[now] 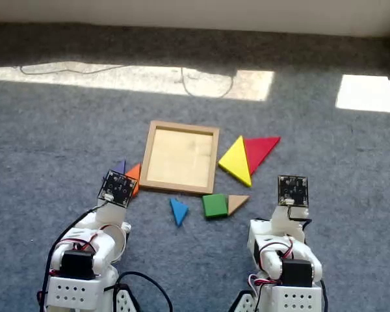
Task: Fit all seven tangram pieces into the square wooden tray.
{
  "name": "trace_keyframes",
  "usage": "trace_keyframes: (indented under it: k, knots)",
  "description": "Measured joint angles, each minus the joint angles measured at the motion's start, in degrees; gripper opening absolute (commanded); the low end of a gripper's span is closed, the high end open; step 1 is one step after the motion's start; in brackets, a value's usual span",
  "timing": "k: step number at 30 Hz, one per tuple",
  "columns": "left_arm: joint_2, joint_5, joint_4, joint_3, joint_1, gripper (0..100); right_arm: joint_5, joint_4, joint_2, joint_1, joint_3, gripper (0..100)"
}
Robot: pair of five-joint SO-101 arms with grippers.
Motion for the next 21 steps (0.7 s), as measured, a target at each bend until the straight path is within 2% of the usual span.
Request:
trace_keyframes:
  k: [16, 21]
  knots:
    - [0.0, 0.0, 0.0, 0.0, 0.0, 1, 0.0, -0.6, 0.0, 0.1, 0.0, 0.5]
    - [0.0, 0.0, 0.0, 0.0, 0.0, 1, 0.0, -1.3, 0.0, 3.2, -3.3, 0.5]
